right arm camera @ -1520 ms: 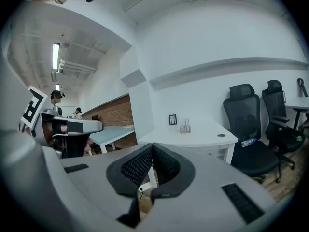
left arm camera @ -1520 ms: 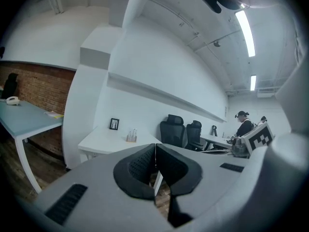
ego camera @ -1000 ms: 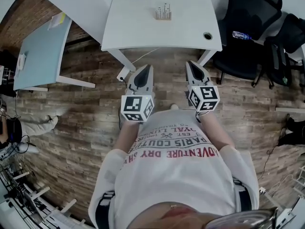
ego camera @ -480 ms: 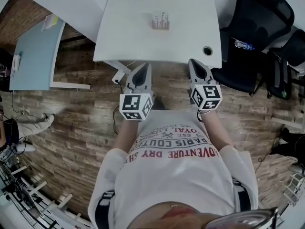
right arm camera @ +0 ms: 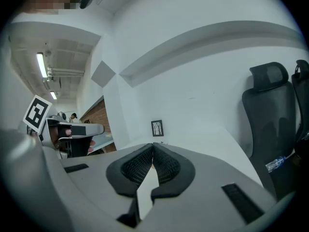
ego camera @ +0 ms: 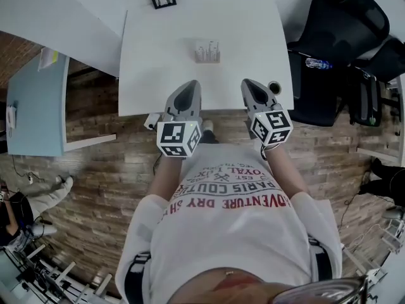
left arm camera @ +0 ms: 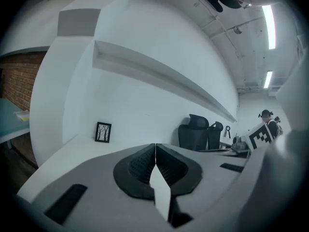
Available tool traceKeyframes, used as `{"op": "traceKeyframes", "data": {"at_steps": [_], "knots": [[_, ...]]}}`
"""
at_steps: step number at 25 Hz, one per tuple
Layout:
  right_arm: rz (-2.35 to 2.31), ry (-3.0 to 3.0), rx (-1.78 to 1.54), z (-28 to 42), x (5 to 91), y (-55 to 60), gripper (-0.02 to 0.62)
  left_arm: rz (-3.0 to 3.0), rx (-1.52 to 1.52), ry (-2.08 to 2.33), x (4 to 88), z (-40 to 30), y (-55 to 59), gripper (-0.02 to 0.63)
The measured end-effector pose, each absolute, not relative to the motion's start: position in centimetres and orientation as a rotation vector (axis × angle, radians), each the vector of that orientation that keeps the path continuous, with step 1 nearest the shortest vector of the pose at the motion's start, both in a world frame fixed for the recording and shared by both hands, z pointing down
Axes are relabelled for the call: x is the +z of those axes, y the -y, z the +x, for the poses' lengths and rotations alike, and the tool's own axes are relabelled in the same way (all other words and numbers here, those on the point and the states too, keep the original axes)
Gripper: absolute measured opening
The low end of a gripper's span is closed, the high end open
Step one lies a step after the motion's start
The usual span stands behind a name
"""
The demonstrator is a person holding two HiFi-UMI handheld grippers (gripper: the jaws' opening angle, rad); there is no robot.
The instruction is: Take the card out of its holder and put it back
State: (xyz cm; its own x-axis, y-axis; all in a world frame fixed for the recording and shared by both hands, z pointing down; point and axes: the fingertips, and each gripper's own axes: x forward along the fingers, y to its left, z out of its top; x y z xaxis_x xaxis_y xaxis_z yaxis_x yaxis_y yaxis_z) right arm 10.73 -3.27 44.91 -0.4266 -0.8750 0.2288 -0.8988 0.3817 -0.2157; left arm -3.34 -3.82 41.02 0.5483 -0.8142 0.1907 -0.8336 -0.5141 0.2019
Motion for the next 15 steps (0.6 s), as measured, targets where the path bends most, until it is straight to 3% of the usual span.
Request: {"op": "traceKeyframes", "data": {"at_steps": [15], "knots": [[1.502, 2.546, 0.481, 9.1, 47.6, 16.0, 0.025, 2.516, 0.159, 1.252, 44.0, -4.5, 17.1, 0.026]]}}
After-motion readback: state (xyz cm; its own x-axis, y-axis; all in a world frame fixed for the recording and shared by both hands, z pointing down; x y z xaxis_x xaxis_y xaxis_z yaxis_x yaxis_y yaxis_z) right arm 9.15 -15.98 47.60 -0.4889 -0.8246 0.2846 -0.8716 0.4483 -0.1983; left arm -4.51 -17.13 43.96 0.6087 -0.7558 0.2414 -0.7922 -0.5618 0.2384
